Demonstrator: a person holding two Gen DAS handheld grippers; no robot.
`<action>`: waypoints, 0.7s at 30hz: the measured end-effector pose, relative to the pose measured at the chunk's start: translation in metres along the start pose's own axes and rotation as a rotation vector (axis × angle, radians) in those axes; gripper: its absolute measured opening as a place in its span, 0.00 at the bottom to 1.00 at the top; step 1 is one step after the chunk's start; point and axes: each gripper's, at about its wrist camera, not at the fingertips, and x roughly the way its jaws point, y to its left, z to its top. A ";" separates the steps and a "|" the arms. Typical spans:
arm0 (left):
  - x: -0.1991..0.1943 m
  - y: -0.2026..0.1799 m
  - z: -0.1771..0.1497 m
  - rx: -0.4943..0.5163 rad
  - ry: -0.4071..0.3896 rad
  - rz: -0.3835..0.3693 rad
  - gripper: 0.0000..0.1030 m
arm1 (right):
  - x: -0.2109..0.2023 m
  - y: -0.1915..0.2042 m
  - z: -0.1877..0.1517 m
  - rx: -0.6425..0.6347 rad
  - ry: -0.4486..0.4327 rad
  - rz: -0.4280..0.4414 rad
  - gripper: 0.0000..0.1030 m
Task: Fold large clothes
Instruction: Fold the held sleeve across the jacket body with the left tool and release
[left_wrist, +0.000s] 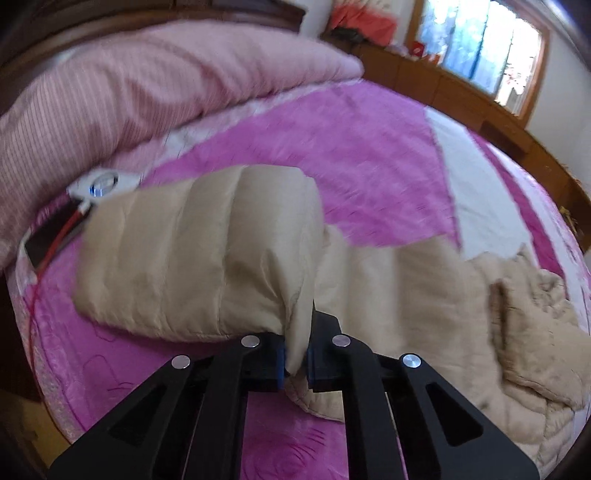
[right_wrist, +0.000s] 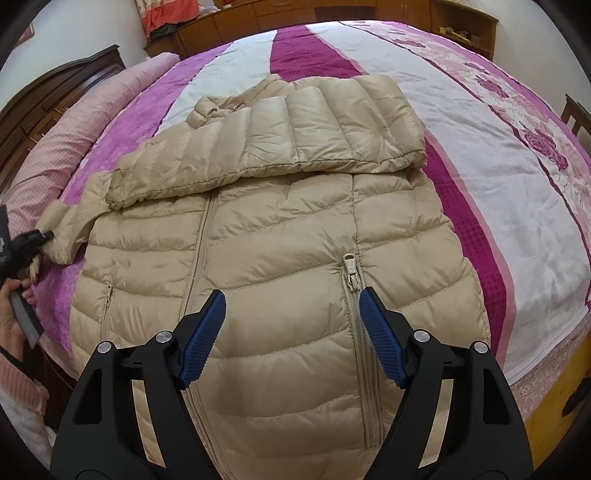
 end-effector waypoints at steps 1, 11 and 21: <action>-0.006 -0.003 0.001 0.007 -0.012 -0.011 0.08 | 0.000 0.000 0.000 0.001 -0.001 0.001 0.72; -0.096 -0.061 0.019 0.111 -0.164 -0.201 0.08 | -0.004 -0.005 0.000 0.007 -0.006 0.013 0.72; -0.134 -0.152 0.002 0.225 -0.164 -0.406 0.08 | -0.021 -0.024 -0.001 0.025 -0.050 -0.017 0.72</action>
